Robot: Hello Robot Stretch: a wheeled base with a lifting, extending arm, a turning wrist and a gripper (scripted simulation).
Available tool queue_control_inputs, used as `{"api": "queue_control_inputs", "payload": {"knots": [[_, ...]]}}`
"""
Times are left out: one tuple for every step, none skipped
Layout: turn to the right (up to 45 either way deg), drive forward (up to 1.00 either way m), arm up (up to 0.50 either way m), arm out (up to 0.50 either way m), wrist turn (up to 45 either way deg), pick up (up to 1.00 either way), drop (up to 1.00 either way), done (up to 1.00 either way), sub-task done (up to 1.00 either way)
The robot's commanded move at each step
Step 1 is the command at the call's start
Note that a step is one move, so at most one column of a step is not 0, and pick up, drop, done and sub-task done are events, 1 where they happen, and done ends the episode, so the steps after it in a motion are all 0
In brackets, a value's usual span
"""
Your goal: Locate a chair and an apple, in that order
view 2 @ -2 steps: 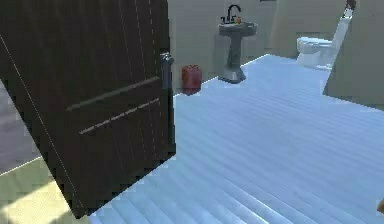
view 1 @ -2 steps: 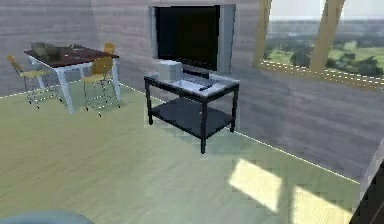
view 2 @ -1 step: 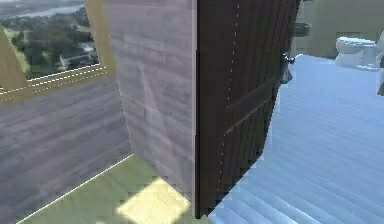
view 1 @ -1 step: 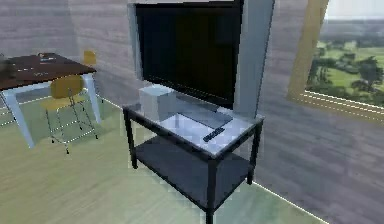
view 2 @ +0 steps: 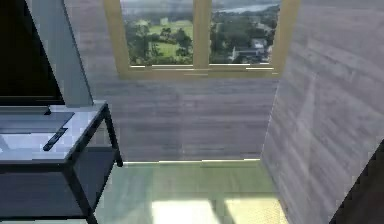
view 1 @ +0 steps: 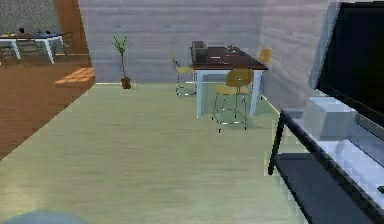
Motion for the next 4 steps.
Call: {"api": "queue_control_inputs", "payload": {"knots": [[0.0,1.00,0.00,0.00,0.0,0.00,0.00,0.00,0.00],[-12.0,0.00,0.00,0.00,0.0,0.00,0.00,0.00,0.00],[0.0,0.05,0.00,0.00,0.0,0.00,0.00,0.00,0.00],[-33.0,0.00,0.00,0.00,0.0,0.00,0.00,0.00,0.00]]}}
